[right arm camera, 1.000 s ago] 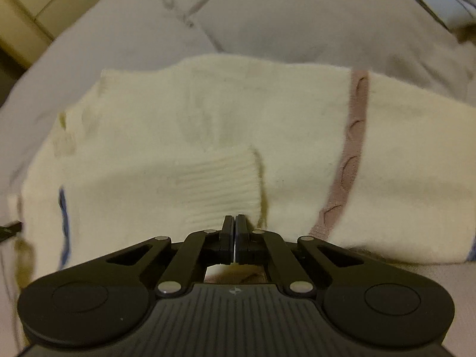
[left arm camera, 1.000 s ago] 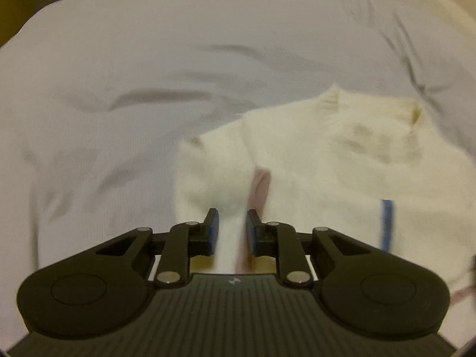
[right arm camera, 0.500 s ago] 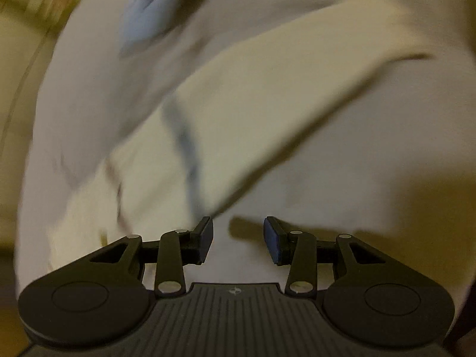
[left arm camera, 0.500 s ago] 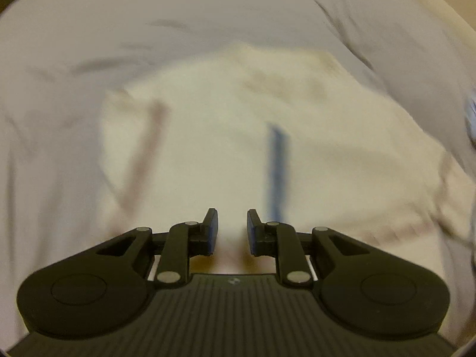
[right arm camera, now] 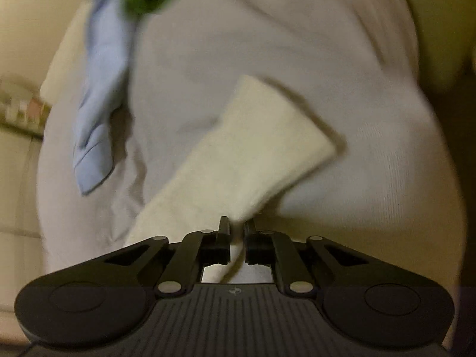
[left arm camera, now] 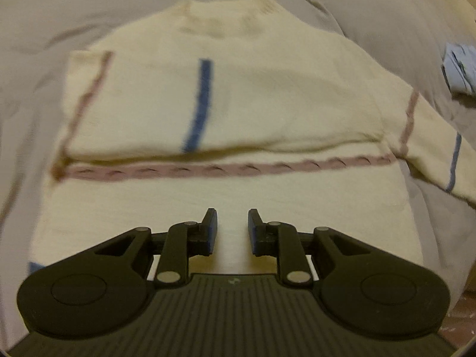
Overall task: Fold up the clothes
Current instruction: 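Fold the held sleeve across the body and open the right tool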
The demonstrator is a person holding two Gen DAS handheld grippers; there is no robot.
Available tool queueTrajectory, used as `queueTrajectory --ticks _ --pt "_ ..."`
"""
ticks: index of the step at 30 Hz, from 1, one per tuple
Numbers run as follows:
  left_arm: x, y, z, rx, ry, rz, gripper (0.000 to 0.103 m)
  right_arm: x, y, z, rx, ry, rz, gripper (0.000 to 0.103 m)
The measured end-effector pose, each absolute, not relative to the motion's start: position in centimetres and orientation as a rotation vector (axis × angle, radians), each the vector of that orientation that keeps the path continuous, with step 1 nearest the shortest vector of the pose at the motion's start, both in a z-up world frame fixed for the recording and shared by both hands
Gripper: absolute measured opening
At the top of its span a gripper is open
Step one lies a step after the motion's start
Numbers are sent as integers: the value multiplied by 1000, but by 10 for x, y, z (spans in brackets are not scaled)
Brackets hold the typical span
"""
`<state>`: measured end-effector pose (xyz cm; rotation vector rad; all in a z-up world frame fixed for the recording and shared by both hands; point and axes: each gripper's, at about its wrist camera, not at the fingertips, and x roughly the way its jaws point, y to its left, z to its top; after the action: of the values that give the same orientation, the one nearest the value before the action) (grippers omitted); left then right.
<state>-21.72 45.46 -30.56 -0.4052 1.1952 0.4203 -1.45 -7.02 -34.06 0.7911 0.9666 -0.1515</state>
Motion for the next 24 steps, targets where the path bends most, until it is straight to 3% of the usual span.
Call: queueTrajectory --ticks 5,9,10,11,12,13,14,17,24 --pt "-255 486 -287 -444 1156 503 18 -31 58 -238 226 744 160 9" --pt "-288 510 -280 -496 1137 556 18 -93 189 -209 -34 696 546 12" --pt "-295 516 -279 -507 1132 567 18 -111 221 -208 -91 710 645 28" --pt "-302 521 -278 -520 1129 572 18 -129 248 -214 -146 750 732 66" --pt "-308 525 -277 -532 1127 572 18 -145 268 -223 -210 784 768 81" --pt "-312 528 -278 -542 1128 566 18 -160 281 -233 -277 806 775 89" --pt "-316 530 -279 -551 1128 561 18 -174 293 -245 -339 833 783 80" --pt "-320 532 -286 -574 1138 538 20 -187 288 -278 -435 982 734 75" --pt "-273 520 -313 -716 1127 399 28 -131 211 -320 -204 1277 394 76"
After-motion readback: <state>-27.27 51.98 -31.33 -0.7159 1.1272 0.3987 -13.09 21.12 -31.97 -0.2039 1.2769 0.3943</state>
